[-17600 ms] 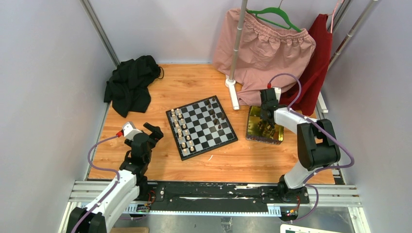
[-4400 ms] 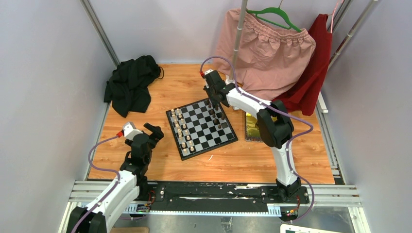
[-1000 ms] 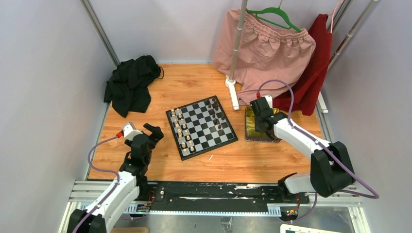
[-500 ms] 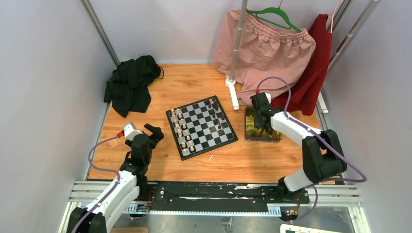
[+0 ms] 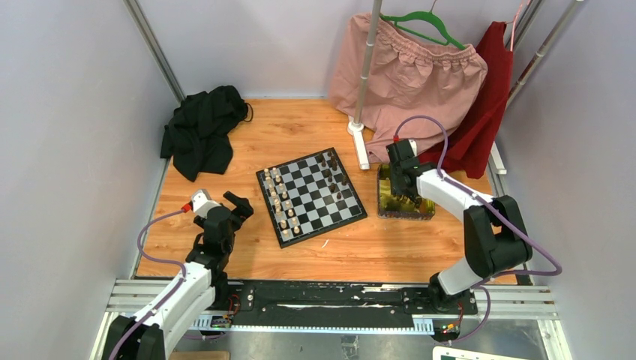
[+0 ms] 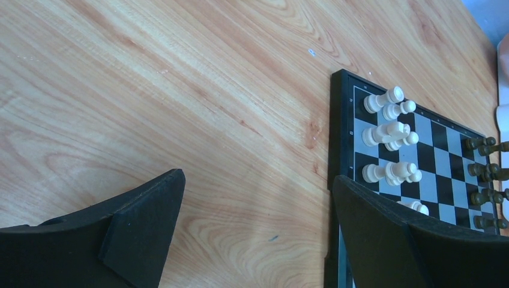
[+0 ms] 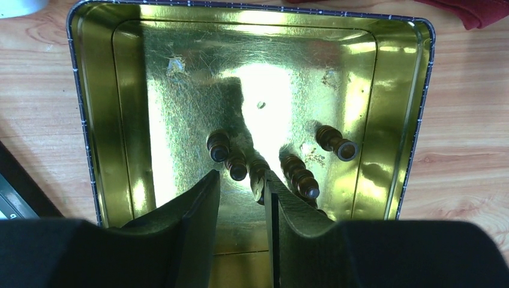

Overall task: Set up the chess pieces on the board
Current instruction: Pick up the chess piece from the storage box.

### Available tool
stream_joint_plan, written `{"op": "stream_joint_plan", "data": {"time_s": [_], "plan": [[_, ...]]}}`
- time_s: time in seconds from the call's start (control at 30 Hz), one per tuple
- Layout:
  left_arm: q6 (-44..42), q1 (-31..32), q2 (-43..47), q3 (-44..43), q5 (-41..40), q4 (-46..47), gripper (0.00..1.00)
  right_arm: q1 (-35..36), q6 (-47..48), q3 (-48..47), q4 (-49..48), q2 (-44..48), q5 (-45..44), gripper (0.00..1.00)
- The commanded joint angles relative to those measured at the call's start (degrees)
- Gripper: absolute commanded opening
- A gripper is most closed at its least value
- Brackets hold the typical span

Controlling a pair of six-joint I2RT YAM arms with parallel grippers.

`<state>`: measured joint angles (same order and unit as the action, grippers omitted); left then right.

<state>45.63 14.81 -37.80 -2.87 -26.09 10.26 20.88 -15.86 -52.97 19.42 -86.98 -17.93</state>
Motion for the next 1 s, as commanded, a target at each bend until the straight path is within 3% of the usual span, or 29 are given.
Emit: {"op": "stream_joint_plan", "data": {"time_s": [0.0,0.97], "plan": [[-0.1,-0.2,-0.4,-0.1,-0.4,2.2,1.00,-0.7,-0.2,-1.2,1.5,0.0,0.1,0.37],[0.1,-0.2,-0.5,-0.1,0.6,2.5,1.00,-0.7,-3.3,3.2,3.3,7.0,-2.6,0.31]]}}
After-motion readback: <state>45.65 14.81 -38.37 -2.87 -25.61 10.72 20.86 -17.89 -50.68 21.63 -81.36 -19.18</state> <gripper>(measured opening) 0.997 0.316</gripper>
